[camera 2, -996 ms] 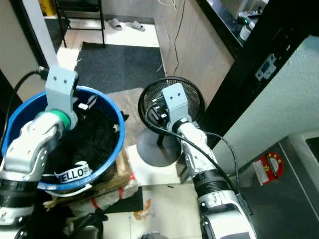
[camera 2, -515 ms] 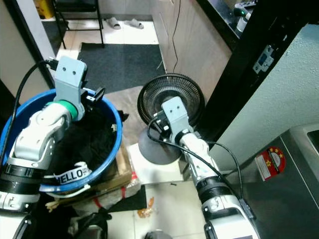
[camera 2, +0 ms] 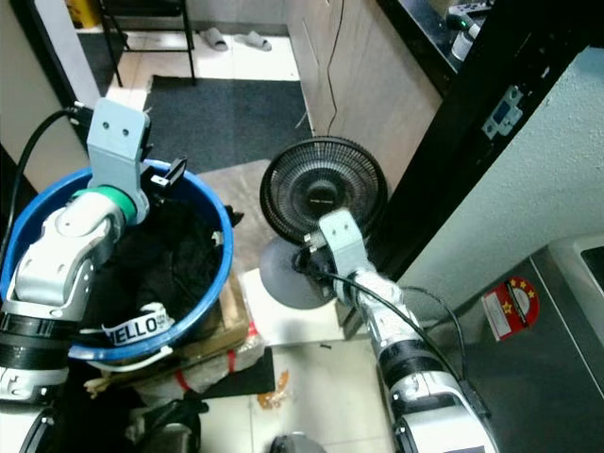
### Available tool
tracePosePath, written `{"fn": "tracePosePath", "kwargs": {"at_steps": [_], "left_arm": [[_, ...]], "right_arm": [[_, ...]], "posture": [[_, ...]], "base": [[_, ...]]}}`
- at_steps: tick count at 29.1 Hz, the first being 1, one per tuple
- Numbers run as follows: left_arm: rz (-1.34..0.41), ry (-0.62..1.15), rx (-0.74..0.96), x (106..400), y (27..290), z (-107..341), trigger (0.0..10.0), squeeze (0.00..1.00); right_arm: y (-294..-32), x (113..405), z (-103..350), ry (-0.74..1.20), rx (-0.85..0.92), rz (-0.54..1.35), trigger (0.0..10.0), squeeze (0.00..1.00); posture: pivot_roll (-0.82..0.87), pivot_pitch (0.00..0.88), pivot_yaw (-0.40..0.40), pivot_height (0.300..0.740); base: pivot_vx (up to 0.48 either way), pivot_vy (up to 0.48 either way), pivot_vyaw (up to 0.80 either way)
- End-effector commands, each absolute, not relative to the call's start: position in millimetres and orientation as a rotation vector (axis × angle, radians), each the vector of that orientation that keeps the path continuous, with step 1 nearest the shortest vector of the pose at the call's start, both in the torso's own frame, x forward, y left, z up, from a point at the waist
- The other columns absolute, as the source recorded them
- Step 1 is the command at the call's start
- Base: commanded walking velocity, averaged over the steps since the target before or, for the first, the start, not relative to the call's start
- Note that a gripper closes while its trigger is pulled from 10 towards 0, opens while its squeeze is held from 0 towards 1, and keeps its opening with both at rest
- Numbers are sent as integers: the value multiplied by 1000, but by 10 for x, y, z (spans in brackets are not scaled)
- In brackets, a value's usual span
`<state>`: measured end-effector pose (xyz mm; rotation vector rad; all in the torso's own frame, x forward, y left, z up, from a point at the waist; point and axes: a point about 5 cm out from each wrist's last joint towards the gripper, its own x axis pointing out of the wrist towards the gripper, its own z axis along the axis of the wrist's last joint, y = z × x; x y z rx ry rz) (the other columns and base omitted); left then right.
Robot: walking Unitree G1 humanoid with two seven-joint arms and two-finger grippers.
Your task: Clothes washing
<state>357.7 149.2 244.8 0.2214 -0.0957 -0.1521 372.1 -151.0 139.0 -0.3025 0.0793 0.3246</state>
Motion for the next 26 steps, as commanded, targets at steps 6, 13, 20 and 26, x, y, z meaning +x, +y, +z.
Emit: {"fn": "tracePosePath", "kwargs": {"at_steps": [6,13,20,26], "left_arm": [[-165,-166,195,3596,1394,2636,10000,0],[-118,-177,175,3536,1485,2660,10000,0],[-102,-173,165,3475,1517,2613,10000,0],[-105,-170,157,3471,1495,2604,10000,0]], "right_arm": [[-960,3870,2524,-393,-123,399,10000,0],[-396,3890,2578,-337,-145,627,10000,0],[-292,3912,2293,-164,-291,690,10000,0],[-170,3867,2196,-116,-327,790,10000,0]], "posture": [[46,110,-36,740],[75,119,-78,740],[70,125,-84,740],[71,125,-88,740]], "base": [[0,0,0],[0,0,0],[0,0,0],[0,0,0]]}}
